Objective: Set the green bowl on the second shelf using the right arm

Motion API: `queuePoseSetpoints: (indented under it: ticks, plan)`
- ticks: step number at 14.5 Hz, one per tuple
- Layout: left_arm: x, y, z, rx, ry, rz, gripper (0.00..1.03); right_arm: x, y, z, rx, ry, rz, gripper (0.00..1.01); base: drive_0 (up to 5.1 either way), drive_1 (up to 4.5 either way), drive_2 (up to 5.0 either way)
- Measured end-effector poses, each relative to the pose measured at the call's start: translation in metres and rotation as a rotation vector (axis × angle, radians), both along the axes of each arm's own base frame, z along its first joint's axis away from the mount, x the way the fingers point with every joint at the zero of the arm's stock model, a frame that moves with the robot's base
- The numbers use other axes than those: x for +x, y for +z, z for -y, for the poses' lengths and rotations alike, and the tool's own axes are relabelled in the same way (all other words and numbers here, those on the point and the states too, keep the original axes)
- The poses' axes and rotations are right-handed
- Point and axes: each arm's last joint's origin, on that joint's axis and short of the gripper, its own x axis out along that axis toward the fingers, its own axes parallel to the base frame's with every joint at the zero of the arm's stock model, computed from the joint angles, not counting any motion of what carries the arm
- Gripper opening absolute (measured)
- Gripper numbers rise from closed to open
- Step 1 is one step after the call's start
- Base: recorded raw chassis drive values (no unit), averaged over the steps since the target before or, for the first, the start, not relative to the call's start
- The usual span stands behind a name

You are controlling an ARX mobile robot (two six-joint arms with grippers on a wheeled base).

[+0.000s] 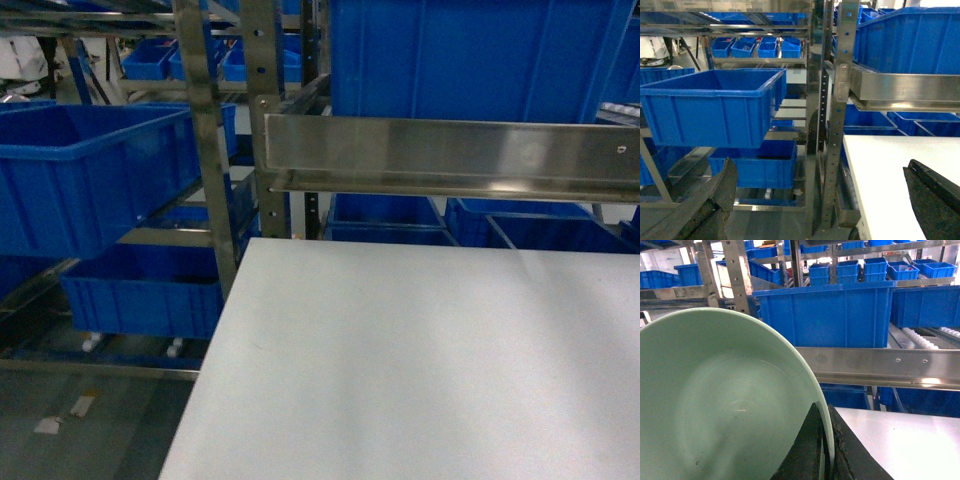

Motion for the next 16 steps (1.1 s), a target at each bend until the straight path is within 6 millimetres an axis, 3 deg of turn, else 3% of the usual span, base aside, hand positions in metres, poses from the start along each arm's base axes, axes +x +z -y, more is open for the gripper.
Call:
queuePoseSetpoints:
  ticks: [16]
  plan:
    - [0.0,-0.0001,0.0,0.0,0.0,-0.001,0.98,0.0,0.0,0.0,0.0,0.0,0.0,0.02,-4.9,2.5,2.5]
